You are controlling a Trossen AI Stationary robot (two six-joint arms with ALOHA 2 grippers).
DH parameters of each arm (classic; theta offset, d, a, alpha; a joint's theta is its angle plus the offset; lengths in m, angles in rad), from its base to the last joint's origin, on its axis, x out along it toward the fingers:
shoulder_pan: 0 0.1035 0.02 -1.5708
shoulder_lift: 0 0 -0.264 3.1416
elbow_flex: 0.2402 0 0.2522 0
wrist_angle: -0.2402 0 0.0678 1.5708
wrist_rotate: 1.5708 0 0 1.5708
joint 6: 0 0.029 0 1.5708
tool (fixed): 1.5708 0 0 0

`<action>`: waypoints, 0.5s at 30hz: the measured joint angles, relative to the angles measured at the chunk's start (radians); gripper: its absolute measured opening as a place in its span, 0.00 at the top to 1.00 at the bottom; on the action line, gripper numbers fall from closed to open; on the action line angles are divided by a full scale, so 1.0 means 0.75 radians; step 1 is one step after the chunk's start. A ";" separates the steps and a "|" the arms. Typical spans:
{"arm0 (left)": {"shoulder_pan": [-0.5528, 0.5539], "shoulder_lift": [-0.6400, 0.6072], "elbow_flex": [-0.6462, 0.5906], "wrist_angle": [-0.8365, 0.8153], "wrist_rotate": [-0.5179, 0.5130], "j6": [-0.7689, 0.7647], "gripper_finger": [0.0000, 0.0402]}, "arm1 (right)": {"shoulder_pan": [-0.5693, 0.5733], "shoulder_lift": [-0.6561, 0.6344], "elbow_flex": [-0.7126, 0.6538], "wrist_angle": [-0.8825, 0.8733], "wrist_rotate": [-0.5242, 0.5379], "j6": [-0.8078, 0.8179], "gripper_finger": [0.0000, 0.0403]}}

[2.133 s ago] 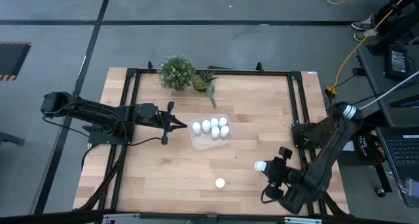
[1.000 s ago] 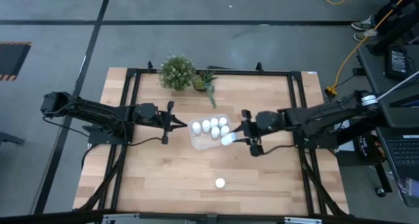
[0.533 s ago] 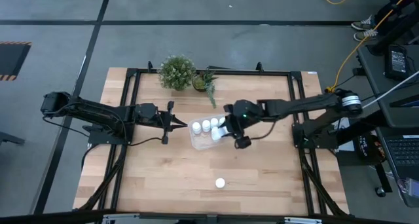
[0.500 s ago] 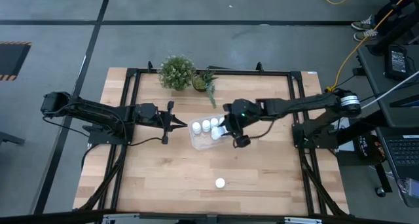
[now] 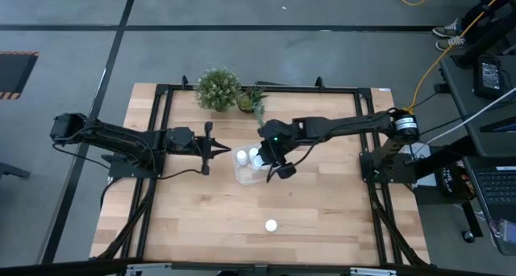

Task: Pick and place pill bottles into a basket
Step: Put the white pill bottle into the transparent bin

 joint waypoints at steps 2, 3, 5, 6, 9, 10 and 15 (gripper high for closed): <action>0.000 0.000 0.000 0.000 0.000 0.000 0.97 | 0.000 0.010 0.021 0.000 0.000 -0.003 0.64; 0.000 0.000 0.000 -0.001 0.000 0.000 0.97 | 0.000 0.012 0.027 0.002 0.000 -0.003 0.64; 0.000 0.000 0.000 0.000 0.000 0.000 0.97 | 0.000 0.015 0.035 0.007 0.006 -0.003 0.64; 0.000 0.000 0.000 -0.001 0.000 0.000 0.97 | 0.000 0.016 0.038 0.006 0.025 -0.004 0.64; 0.000 0.000 0.000 0.000 0.000 0.000 0.98 | 0.004 0.016 0.050 0.005 0.077 -0.004 0.64; 0.000 0.000 0.000 0.000 0.000 0.000 0.99 | 0.004 0.016 0.051 0.005 0.078 -0.004 0.64; 0.000 0.000 0.000 0.000 0.000 -0.017 1.00 | 0.004 0.026 0.051 -0.002 0.080 -0.004 0.64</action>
